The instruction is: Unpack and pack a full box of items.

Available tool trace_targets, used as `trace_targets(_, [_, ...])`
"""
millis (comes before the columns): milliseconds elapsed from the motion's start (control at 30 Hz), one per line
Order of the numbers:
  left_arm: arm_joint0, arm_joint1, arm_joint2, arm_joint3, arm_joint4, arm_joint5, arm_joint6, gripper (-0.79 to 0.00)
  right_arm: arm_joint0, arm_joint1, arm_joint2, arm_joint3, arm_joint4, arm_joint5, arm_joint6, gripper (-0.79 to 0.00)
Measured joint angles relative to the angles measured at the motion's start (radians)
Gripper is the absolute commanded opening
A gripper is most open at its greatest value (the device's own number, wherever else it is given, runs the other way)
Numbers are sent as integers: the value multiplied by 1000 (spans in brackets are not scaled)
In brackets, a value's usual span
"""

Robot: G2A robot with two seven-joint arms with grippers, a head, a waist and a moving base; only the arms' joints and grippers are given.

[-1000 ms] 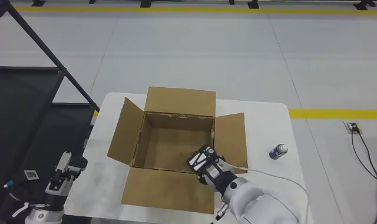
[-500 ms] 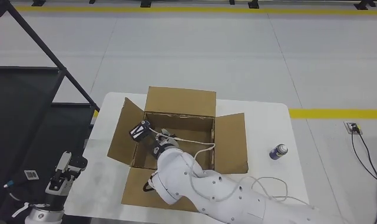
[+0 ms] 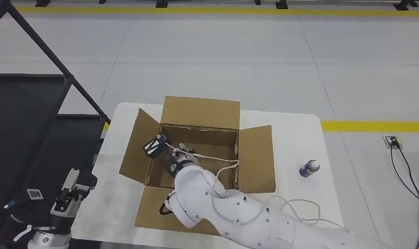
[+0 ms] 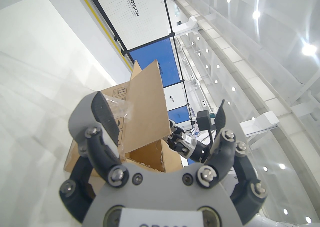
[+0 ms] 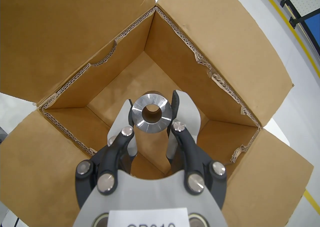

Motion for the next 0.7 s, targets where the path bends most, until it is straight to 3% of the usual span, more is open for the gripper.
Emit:
trace_targets(167, [0,0,0,0,0,0,0,0,-11,-9,85,111,111,-65,-75,-785])
trace_targets(300, [0,0,0,0,0,0,0,0,31,-49,134,305,261,-147,-160,-785])
trace_targets(500, [0,0,0,0,0,0,0,0,94,-123,73,568,306,-270,-238,-785])
trace_targets(700, [0,0,0,0,0,0,0,0,107,-193,31,730,311,-299,-308,-785])
